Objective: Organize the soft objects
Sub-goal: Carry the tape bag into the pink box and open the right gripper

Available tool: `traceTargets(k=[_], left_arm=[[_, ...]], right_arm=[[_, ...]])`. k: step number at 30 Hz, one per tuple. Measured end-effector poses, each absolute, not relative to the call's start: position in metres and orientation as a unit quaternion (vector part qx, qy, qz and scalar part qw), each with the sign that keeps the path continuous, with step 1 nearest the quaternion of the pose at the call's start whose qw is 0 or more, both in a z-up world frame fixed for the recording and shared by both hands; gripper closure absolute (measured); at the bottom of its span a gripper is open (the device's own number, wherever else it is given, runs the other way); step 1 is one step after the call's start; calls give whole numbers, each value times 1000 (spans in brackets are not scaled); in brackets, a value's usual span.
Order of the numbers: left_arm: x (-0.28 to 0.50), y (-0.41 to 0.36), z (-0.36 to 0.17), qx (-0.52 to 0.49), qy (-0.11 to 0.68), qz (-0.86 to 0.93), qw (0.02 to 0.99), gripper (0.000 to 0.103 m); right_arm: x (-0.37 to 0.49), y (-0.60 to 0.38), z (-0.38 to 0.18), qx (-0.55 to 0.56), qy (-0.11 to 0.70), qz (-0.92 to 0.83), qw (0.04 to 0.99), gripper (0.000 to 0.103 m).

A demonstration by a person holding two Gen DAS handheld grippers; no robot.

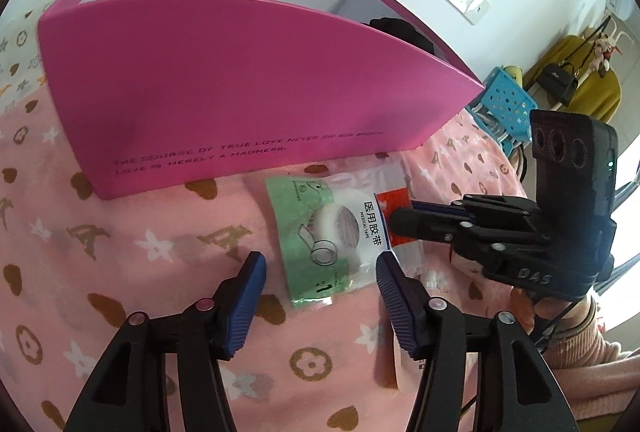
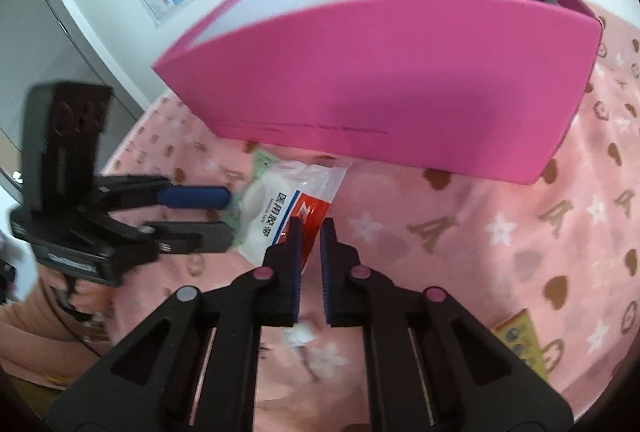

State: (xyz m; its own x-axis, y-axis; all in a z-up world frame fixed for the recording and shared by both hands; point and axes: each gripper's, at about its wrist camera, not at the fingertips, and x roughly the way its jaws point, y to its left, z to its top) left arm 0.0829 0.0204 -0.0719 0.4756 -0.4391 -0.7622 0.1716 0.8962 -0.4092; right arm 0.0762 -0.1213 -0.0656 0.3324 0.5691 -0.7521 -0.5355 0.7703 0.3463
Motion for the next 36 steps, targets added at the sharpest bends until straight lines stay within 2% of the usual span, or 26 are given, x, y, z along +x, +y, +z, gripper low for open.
traceTargets(k=[2,8,12,14,25,30,36], left_arm=[[86,16,-71,-131,481,-185,847,39],[95,6,-72,-129,485,-212,839,37],[98,13,-79,-218,482,-266,806,32],[94,11,-77,-212,476,-256,814,32],[74,22,-7,-170,404,-218,872,35],[84,27,24,-145,377,-206,891,35],[108,31,38,-134,371,-185,900,35]], right_arm=[[78,-123,-71,23,471,339,814,93],[78,-125,-72,28,466,341,816,93],[74,-132,-66,44,458,345,818,93],[72,-134,-59,52,451,355,817,93],[68,-132,8,40,383,398,832,93],[84,-129,31,36,360,408,838,93],[111,-121,41,34,354,402,844,93]])
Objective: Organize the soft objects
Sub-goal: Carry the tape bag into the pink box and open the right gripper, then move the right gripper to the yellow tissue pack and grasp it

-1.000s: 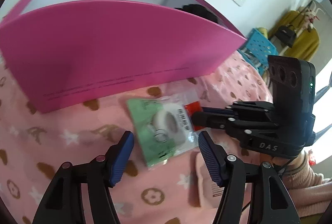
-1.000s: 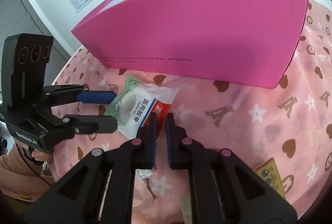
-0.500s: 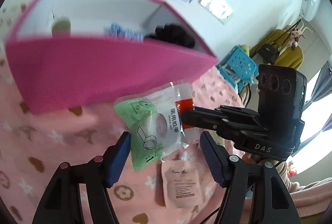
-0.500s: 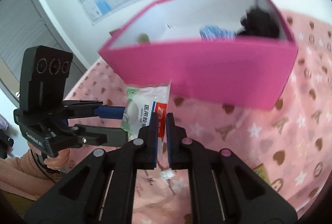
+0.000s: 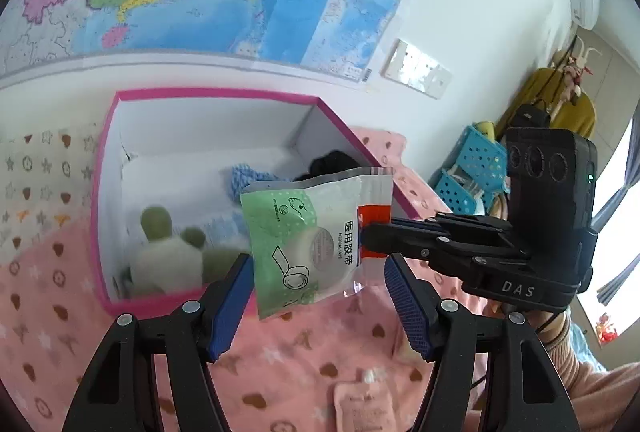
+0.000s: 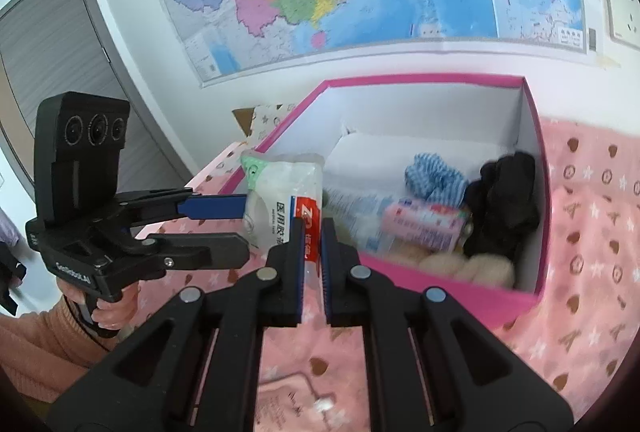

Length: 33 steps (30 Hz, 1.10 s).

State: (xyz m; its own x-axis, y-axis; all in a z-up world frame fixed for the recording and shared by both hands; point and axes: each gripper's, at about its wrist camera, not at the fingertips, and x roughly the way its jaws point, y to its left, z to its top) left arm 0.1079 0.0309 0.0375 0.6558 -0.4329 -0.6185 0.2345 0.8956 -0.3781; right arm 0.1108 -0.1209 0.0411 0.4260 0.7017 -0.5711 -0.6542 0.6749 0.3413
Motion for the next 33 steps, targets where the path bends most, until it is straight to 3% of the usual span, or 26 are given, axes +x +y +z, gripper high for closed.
traceTargets(k=[17,20,22,33], left_arm=[[161,54,11,-171,413,-138,884,36],[161,56,9,-170,414,-121,886,36],[160,59,9,-174,411,-116,887,36],[126,43,24,-126,371,-108,914,36]], right_arm=[[169,-103,12,32,413,376,829,91],[171,-105,8,31,419,360,833,88],[170,-109,8,34,418,353,836,73],[143,-124,20,14,388,346,854,67]])
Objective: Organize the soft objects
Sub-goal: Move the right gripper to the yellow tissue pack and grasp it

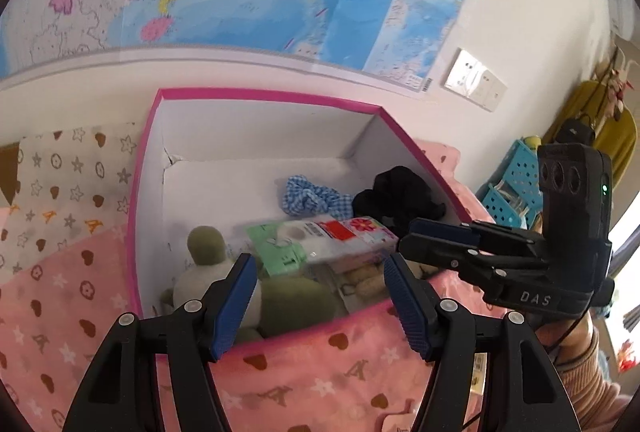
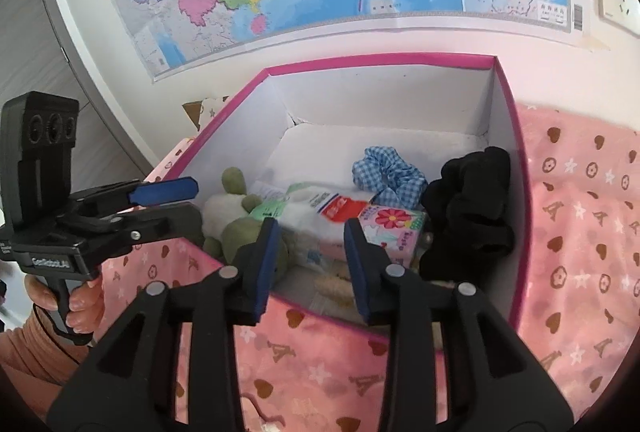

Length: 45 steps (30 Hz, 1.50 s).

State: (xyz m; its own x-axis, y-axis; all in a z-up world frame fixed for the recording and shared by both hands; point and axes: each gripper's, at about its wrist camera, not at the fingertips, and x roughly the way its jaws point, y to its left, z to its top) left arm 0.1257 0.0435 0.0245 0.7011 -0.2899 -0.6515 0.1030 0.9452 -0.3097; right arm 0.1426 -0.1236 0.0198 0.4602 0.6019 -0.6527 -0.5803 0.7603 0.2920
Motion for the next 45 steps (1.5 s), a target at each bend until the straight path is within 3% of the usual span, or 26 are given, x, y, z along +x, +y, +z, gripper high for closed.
traceTargets(k=[5,9,20,23,35,40,45], left_arm=[[103,31,30,-106,352,-124,922,36],[84,19,31,-98,344,-141,923,35],[51,-14,11,-100,365,-188,907,35],[45,-30,1,-97,382,-212,894,35],[52,-83,-44,-119,452,-291,835,37],[61,-100,-59,-128,480,-308,812,52],[74,-109,-75,-147,505,-314,790,59]], right_arm=[[122,-126,27,-6,371,346,862,66],[103,-128,30,-23,361,346,866,58],[61,-149,27,-42,355,344,868,57],[52,-172,19,-28,368,331,869,50],[46,-248,-40,51,454,266,849,50],[49,-249,-50,70,461,280,839,50],[48,-241,-57,75,470,297,828,50]])
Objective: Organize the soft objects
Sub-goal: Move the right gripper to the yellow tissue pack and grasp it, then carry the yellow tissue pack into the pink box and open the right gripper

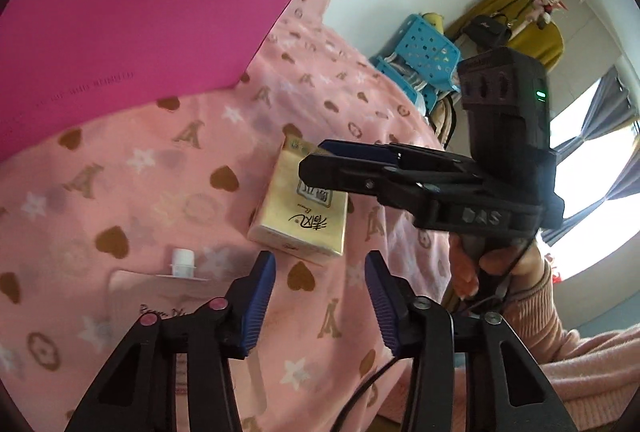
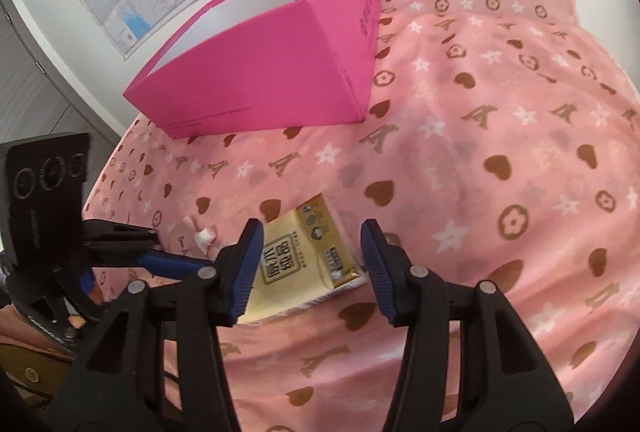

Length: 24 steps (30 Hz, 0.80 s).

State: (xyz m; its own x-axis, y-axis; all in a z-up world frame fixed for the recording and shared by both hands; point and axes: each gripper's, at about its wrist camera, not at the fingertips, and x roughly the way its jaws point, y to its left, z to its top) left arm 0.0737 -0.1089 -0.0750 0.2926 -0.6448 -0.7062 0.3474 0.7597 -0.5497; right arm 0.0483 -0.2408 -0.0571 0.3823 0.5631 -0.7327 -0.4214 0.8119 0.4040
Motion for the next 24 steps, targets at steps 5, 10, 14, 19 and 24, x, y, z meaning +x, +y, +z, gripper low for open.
traceTargets(k=[5,10,14,19,24], left_arm=[[79,-107,-79,-156,509,-303,790,61],[75,-101,-65,-142,493,-288,809,61],[71,-99,-55,-125,482,-277,822,61],[69,-97,-46,-116,469,-271,832,61],[67,-92,-35,-106,455,-265,843,61]], right_arm=[[43,-238,-59,73,471,301,826,58],[38,-237,-57,78,465,310,826,61],[36,-235,-53,81,456,315,828,61],[35,-231,-44,76,446,320,832,61],[37,-225,-33,67,436,326,836,61]])
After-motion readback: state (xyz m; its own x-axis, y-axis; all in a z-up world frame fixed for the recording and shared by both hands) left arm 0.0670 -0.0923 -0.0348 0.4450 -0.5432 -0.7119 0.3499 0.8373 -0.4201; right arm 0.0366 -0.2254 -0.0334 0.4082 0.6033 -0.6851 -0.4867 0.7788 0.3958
